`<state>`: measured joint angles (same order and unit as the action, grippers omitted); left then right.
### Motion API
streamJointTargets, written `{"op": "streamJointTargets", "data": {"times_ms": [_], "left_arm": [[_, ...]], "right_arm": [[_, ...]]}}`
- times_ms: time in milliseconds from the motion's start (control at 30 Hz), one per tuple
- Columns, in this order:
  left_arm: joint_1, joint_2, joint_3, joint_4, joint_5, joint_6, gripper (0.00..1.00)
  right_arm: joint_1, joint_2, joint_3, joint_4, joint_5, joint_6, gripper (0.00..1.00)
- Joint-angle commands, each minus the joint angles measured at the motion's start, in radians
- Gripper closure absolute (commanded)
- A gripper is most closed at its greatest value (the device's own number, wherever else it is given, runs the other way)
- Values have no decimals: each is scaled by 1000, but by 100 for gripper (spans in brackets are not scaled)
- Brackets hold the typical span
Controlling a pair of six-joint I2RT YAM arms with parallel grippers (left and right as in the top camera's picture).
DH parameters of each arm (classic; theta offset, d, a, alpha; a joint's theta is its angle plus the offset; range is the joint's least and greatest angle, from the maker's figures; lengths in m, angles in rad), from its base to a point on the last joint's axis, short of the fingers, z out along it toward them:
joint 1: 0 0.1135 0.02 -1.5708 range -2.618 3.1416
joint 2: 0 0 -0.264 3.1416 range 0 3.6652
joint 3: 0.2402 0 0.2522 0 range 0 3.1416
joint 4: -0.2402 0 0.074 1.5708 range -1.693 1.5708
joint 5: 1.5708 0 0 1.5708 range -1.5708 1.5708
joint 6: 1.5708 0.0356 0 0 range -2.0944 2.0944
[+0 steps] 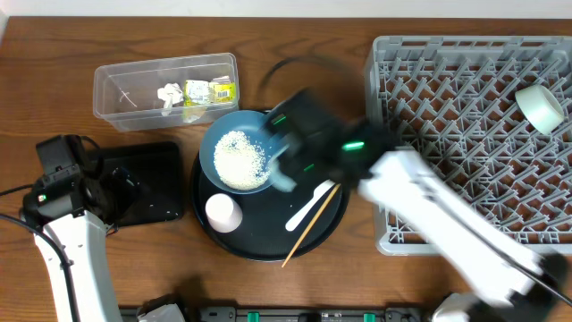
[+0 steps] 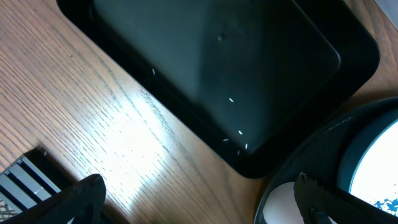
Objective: Sort waste into correct bins and load items into the dishwasher rack
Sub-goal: 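Place the light-blue cup in the rack's right side and release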
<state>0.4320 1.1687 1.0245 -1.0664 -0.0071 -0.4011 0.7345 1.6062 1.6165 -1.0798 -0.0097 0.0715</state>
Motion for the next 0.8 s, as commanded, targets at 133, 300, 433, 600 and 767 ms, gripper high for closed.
{"op": "streamJointTargets", "data": {"times_ms": [133, 300, 433, 600, 767], "left_arm": [[5, -5, 5, -2, -12, -16, 2], [5, -5, 5, -2, -12, -16, 2], [5, -5, 5, -2, -12, -16, 2], [5, -5, 5, -2, -12, -16, 2], [5, -5, 5, -2, -12, -16, 2]], "right_arm": [[-389, -114, 8, -103, 134, 115, 62], [-711, -103, -1, -116, 133, 115, 64], [-920, -80, -3, -113, 134, 103, 64], [-1144, -22, -4, -90, 134, 58, 65], [-1291, 61, -4, -57, 133, 62, 67]]}}
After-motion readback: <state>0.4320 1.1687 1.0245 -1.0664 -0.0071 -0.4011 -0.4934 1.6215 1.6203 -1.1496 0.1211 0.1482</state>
